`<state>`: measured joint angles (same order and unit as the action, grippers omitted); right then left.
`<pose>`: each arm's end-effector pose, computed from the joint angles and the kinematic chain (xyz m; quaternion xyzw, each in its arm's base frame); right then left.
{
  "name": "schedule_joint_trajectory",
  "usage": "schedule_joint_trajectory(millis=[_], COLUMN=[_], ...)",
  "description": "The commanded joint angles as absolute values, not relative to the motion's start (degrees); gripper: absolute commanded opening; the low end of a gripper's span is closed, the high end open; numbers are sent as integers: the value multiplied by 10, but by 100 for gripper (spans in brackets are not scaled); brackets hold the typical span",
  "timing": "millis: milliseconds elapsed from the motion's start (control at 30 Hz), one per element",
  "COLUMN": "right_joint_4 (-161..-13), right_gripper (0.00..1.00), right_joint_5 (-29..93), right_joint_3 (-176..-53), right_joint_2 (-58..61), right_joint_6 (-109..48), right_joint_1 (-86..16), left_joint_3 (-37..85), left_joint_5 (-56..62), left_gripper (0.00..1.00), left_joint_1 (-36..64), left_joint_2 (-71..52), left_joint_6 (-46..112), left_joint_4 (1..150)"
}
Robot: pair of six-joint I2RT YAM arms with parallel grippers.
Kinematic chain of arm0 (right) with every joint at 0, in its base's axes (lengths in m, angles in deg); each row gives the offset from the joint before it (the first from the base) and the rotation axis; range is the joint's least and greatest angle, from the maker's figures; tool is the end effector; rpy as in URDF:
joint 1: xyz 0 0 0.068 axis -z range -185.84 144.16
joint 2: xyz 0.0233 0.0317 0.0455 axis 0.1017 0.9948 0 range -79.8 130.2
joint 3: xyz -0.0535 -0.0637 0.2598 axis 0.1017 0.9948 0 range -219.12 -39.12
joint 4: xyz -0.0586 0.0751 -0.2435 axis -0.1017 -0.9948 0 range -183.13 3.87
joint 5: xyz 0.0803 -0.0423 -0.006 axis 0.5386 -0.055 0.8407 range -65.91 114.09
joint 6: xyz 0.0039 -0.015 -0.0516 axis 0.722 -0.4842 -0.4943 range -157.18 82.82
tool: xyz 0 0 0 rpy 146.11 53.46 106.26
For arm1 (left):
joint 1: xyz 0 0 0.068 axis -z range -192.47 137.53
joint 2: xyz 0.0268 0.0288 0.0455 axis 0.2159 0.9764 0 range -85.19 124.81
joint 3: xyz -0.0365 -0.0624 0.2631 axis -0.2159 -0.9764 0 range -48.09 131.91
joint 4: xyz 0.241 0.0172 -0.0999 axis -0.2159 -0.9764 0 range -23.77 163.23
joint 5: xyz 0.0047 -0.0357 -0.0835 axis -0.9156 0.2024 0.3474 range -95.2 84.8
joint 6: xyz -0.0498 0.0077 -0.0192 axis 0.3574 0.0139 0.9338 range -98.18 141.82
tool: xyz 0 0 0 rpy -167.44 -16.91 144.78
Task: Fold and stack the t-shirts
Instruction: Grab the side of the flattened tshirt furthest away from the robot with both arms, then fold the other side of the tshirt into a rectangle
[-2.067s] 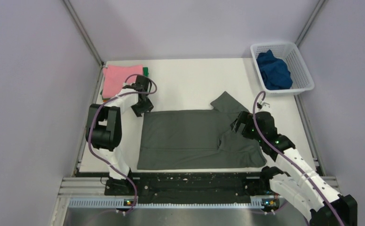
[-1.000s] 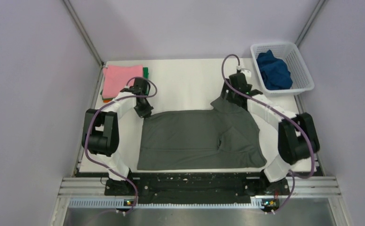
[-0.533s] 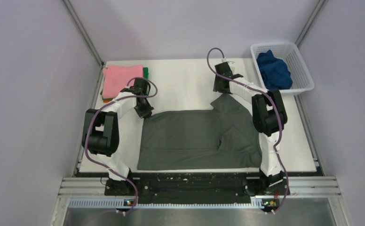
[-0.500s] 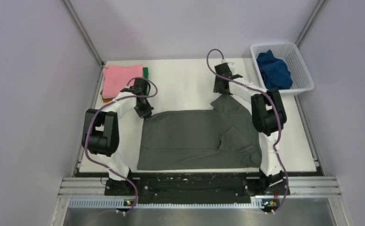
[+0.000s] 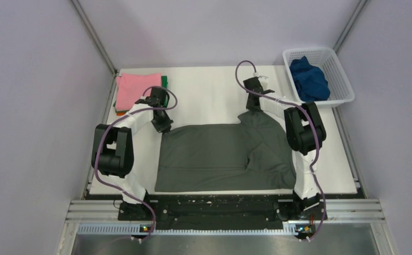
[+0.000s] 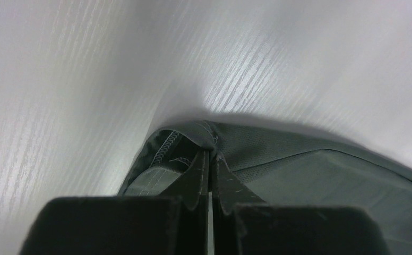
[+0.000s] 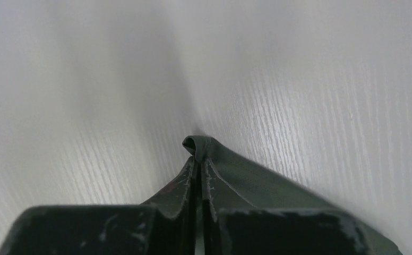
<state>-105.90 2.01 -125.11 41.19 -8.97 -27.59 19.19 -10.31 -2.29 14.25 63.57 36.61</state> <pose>0.4256 0.1553 0.1611 0.1105 0.9307 -0.0400 0.3464 0.3374 -0.0573 0.1923 -0.2751 0.9426 -0.0412 0.1846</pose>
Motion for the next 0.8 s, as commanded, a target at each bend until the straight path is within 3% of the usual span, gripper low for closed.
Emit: schedule_joint_trajectory(millis=[0,167,367,767], right_joint_4=[-1068,-1044,-1020,-1155], right_gripper=[0,0,0,0], right_joint_5=[9,9,35,57], right_joint_3=[-1211,-1176,-1038,-852], right_joint_2=[377,291,138,-197], right_joint_6=[-85,-99,-106,-76], right_joint_1=[-280,-280,-286,-313], left_joint_3=[192,185,149,17], left_joint_5=[-96,-84,-70,-36], left_gripper=[0,0,0,0], left_joint_1=[-21,-20,-13,-9], left_joint_2=[105,87,45,-122], left_joint_6=[627,623,624,638], left_joint_4=[364,365,375,391])
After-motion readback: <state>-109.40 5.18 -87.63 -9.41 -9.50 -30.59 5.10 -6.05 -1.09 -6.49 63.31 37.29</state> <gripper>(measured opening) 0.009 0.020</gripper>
